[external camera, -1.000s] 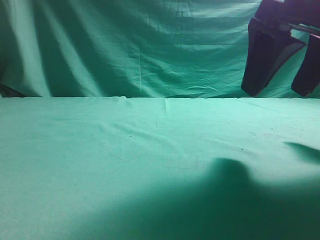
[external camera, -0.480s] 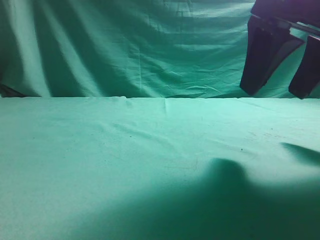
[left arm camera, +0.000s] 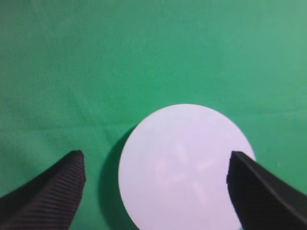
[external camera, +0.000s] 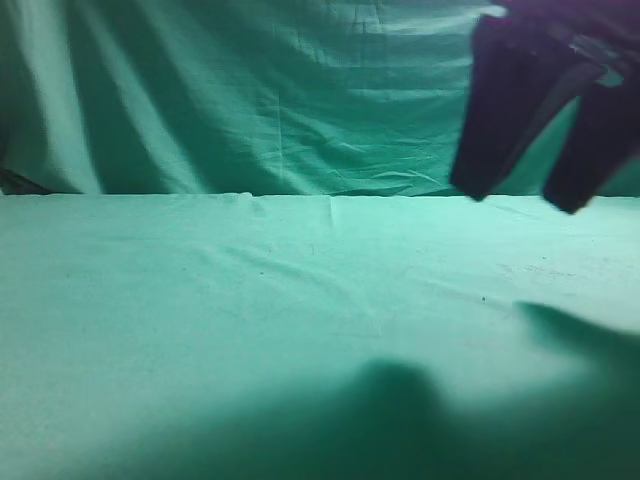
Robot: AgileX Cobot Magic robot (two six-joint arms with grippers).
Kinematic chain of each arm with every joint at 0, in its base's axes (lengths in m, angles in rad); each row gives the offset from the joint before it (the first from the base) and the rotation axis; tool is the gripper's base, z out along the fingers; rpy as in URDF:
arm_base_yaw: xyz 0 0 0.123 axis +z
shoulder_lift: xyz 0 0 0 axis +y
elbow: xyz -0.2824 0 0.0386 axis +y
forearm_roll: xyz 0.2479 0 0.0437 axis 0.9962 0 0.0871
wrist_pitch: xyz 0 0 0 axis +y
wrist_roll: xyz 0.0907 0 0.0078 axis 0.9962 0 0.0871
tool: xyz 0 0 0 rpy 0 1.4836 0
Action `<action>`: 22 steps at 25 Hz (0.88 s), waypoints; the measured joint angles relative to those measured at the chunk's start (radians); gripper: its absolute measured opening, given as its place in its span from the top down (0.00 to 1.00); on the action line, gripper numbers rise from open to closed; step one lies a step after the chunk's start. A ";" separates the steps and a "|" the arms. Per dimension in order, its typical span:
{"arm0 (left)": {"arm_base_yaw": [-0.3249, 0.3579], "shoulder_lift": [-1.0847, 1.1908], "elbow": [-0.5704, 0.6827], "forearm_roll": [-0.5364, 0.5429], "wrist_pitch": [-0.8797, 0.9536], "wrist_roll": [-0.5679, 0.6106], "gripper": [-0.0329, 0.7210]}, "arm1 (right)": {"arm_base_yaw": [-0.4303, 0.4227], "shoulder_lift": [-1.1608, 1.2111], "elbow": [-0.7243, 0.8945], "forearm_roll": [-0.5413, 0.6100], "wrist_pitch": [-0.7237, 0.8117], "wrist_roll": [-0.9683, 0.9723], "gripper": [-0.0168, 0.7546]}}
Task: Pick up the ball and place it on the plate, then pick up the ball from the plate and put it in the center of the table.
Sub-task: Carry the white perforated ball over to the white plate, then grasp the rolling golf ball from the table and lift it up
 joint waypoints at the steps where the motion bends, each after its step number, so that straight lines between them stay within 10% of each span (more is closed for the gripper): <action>1: 0.000 -0.015 0.000 0.000 0.019 0.000 0.22 | 0.042 0.000 0.000 0.011 0.006 -0.031 0.14; 9: -0.002 -0.097 0.000 -0.030 0.108 0.000 0.22 | 0.327 0.002 0.000 0.039 -0.051 -0.103 0.14; 22: -0.002 -0.104 0.000 -0.053 0.110 0.000 0.22 | 0.394 0.143 0.000 0.270 -0.183 -0.393 0.14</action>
